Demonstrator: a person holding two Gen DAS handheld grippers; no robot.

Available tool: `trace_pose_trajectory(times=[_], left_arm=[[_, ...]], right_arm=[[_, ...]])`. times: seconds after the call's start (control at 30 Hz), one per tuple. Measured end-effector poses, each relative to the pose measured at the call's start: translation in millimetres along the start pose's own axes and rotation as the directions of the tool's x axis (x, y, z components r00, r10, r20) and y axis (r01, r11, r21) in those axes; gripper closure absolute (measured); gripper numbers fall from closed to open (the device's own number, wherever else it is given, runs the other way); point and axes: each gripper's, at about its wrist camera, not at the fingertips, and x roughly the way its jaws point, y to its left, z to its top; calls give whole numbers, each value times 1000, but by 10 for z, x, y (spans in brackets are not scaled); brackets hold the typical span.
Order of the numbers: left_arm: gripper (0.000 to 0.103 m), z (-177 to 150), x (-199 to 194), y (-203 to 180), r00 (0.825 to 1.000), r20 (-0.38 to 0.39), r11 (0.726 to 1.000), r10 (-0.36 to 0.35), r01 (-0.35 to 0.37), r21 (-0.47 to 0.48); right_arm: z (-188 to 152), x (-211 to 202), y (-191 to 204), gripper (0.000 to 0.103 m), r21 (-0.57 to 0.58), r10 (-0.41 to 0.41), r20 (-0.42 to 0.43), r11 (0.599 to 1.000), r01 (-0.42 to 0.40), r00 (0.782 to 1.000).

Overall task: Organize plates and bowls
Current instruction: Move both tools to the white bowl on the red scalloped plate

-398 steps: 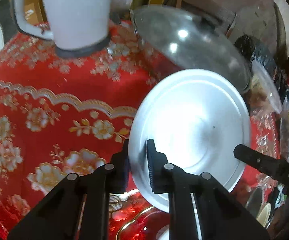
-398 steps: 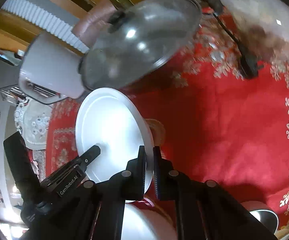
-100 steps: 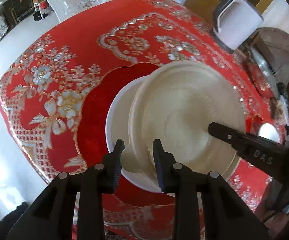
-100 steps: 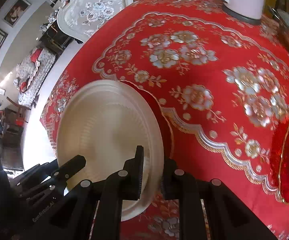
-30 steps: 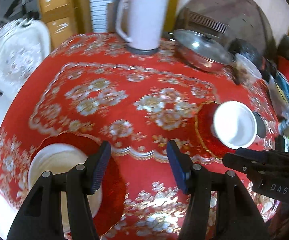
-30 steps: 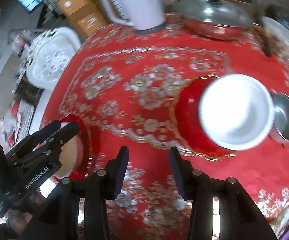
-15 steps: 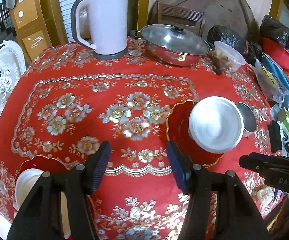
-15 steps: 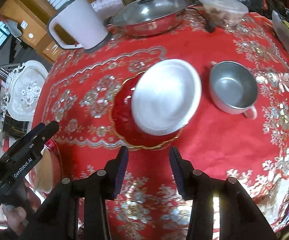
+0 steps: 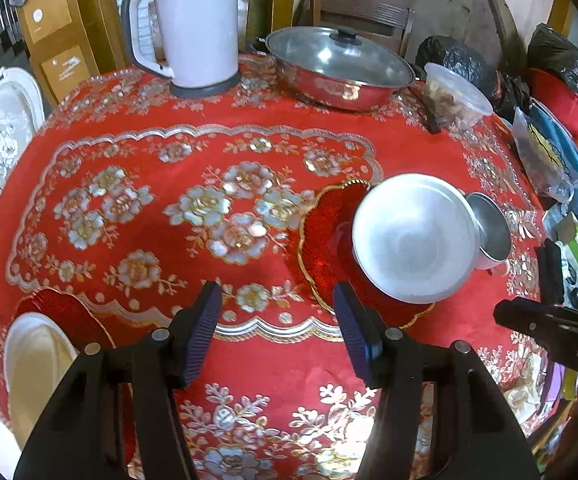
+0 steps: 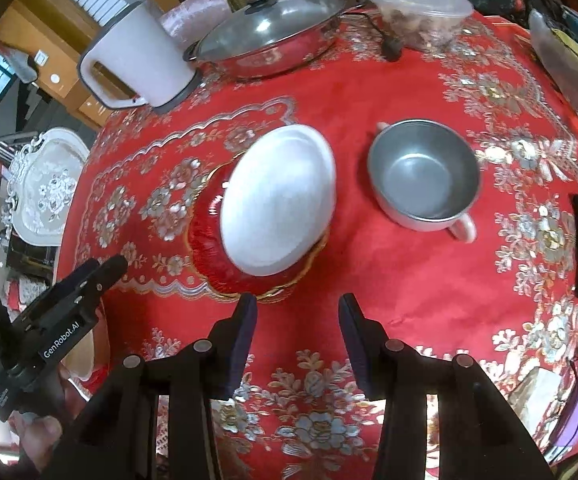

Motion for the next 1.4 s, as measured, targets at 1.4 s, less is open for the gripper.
trace_pose_trajectory(times=[1.4], left_arm=[[43,272,801,-270,972,-157,983,-176,164,-85]], right_arm=[[383,504,-245,54,76,8,-56,997,-3,998]])
